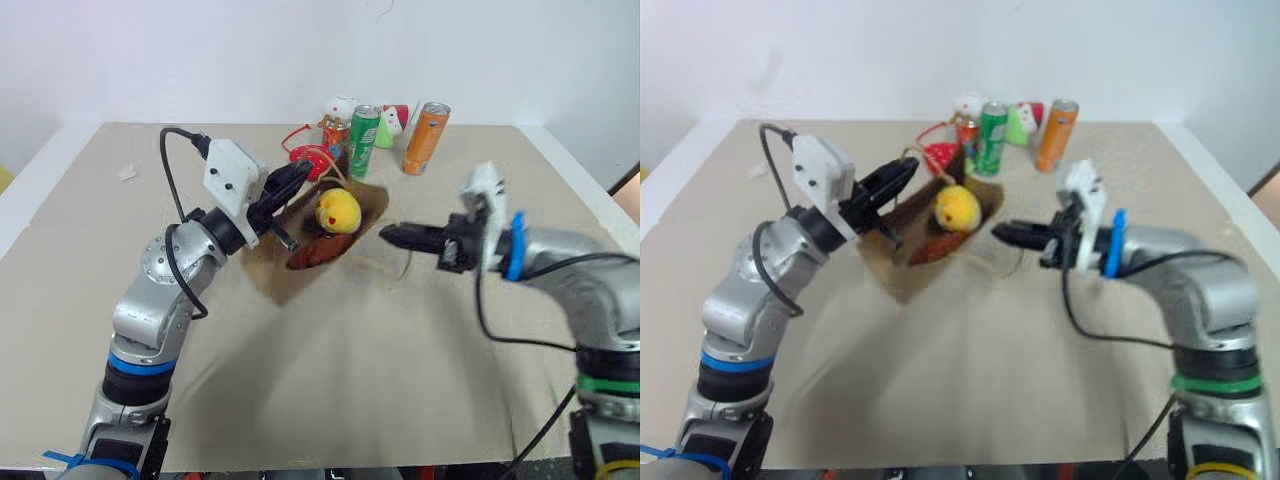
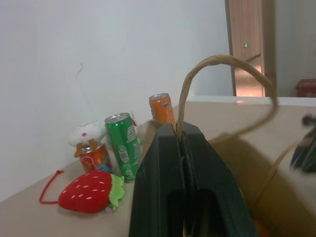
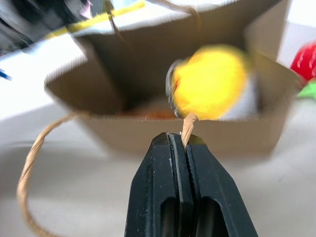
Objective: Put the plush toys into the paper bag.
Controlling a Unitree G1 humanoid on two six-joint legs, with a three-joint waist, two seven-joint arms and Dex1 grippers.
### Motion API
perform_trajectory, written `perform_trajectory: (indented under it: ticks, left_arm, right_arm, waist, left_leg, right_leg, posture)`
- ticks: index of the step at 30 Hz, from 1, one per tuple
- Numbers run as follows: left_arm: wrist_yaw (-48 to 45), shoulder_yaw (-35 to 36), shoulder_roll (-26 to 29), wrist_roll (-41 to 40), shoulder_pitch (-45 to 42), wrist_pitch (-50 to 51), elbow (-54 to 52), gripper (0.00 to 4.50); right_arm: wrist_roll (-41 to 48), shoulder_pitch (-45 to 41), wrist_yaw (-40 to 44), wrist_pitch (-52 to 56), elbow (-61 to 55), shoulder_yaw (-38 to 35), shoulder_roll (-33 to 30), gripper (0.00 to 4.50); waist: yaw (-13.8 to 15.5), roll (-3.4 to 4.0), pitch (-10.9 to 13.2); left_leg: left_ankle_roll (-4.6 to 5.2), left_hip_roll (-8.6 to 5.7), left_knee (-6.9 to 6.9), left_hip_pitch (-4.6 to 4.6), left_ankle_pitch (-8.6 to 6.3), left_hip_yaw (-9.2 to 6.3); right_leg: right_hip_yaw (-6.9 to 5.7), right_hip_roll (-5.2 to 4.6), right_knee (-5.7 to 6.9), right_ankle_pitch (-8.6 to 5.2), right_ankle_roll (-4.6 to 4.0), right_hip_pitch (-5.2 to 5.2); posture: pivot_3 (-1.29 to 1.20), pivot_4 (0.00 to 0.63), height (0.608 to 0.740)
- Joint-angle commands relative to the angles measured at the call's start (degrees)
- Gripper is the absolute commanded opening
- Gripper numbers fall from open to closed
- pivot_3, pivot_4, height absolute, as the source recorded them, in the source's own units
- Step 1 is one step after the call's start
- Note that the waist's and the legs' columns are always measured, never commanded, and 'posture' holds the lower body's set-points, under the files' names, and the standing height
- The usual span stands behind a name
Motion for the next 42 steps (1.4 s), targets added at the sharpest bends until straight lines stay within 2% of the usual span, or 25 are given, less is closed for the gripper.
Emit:
perform_trajectory:
  ticks: [1, 4, 8, 17, 26, 30, 32, 35, 36, 39, 41, 42]
  left_arm:
    - [-0.92, 1.71, 0.56, -0.2, -2.8, -2.01, 0.86, 0.0]
    - [-1.33, 1.43, 0.27, 0.21, -2.81, -2.99, 2.16, 0.0]
    - [-1.67, 0.17, -0.31, 0.76, -1.94, -4.12, 2.85, 0.0]
    - [-0.27, 0.71, -1.66, 1.68, -3.48, -5.73, 4.33, 0.0]
    - [-2.0, -1.66, -0.62, 3.52, 0.6, -6.07, 2.58, 0.0]
    - [-2.26, -1.39, -0.44, 3.27, 1.08, -5.94, 2.62, 0.0]
    - [-2.42, -1.02, -0.17, 3.5, 0.79, -6.26, 3.26, 0.0]
    - [-2.67, -0.32, 0.12, 3.15, 0.4, -6.16, 3.85, 0.0]
    - [-2.77, -0.13, 0.21, 2.98, 0.31, -6.13, 4.0, 0.0]
    - [-3.03, 0.45, 0.24, 2.38, 0.03, -6.08, 4.43, 0.0]
    - [-3.79, 0.83, 0.34, 1.58, -0.08, -5.98, 4.6, 0.0]
    - [-4.27, 1.05, 0.43, 1.15, -0.08, -5.97, 4.67, 0.27]
  right_arm:
    - [6.4, -6.37, 3.45, 4.67, 0.32, -5.52, -6.16, 0.15]
    - [6.34, -8.64, 2.78, 4.79, 2.51, -5.44, -7.33, 0.15]
    - [0.88, -7.36, 2.26, 0.23, 4.1, -1.62, -7.59, 0.15]
    - [-7.03, -10.82, 0.76, -9.57, 11.04, 3.53, -1.71, 0.15]
    - [-11.26, -10.51, 2.26, -13.55, 14.01, 7.47, 0.95, 0.15]
    - [-9.39, -11.45, 2.79, -11.81, 13.59, 5.97, 1.26, 1.25]
    - [-7.65, -11.92, 2.81, -10.62, 12.98, 4.3, 1.11, 2.32]
    - [-5.43, -12.25, 2.08, -9.17, 12.6, 1.39, 0.63, 3.11]
    - [-4.89, -12.32, 1.62, -8.75, 12.74, 0.3, 0.43, 3.71]
    - [-4.58, -12.01, 0.9, -8.74, 13.36, -1.99, -0.64, 4.41]
    - [-3.8, -11.69, -0.01, -8.39, 13.8, -4.38, -1.24, 4.41]
    - [-2.93, -11.55, -0.68, -7.81, 14.02, -5.95, -1.38, 4.48]
  waist:
    - [0.02, 0.0, 0.0]
    - [-0.07, 0.0, 0.0]
    - [-0.01, 0.0, 0.0]
    - [-0.05, 0.0, 0.0]
    - [-0.03, 0.0, 0.0]
    - [-0.02, 0.0, 0.0]
    - [-0.02, 0.0, 0.0]
    - [-0.03, 0.0, 0.0]
    - [-0.03, 0.0, 0.0]
    - [-0.02, 0.0, 0.0]
    - [-0.03, 0.0, 0.0]
    - [-0.04, 0.0, 0.0]
  left_leg:
    - [0.0, 0.0, -0.01, -0.01, 0.0, 0.03]
    - [0.01, 0.0, -0.01, -0.01, -0.01, 0.07]
    - [0.02, 0.01, 0.0, 0.0, 0.0, 0.04]
    - [0.02, 0.01, 0.0, -0.03, 0.0, 0.08]
    - [0.02, 0.0, 0.0, -0.06, 0.0, 0.1]
    - [0.02, -0.01, 0.01, -0.05, 0.0, 0.08]
    - [0.02, 0.0, 0.01, -0.05, 0.0, 0.08]
    - [0.02, 0.01, 0.01, -0.05, 0.0, 0.07]
    - [0.02, 0.01, 0.01, -0.05, 0.0, 0.07]
    - [0.02, 0.0, 0.01, -0.05, 0.0, 0.08]
    - [0.02, -0.01, 0.01, -0.05, 0.0, 0.08]
    - [0.02, -0.01, 0.01, -0.05, 0.0, 0.09]
  right_leg:
    - [0.02, 0.0, 0.0, 0.0, 0.0, -0.02]
    - [0.06, -0.01, 0.0, 0.0, 0.0, -0.05]
    - [0.05, -0.01, 0.0, 0.01, 0.0, -0.01]
    - [0.06, -0.02, 0.01, 0.02, 0.02, -0.06]
    - [0.08, -0.04, 0.01, 0.02, 0.02, -0.08]
    - [0.06, -0.06, 0.02, 0.03, 0.01, -0.07]
    - [0.06, -0.05, 0.02, 0.03, 0.01, -0.07]
    - [0.06, -0.04, 0.02, 0.03, 0.01, -0.07]
    - [0.05, -0.04, 0.02, 0.03, 0.0, -0.07]
    - [0.06, -0.04, 0.02, 0.03, 0.01, -0.07]
    - [0.06, -0.06, 0.02, 0.03, 0.01, -0.07]
    - [0.06, -0.05, 0.02, 0.03, 0.01, -0.07]
  posture:
    - [0.0, 0.15, 0.74]
    - [0.0, 0.15, 0.74]
    - [0.0, 0.15, 0.74]
    - [0.0, 0.15, 0.74]
    - [0.0, 0.15, 0.74]
    - [0.0, 0.15, 0.74]
    - [0.0, 0.15, 0.74]
    - [0.0, 0.15, 0.74]
    - [0.0, 0.15, 0.74]
    - [0.0, 0.15, 0.74]
    - [0.0, 0.15, 0.74]
    - [0.0, 0.15, 0.74]
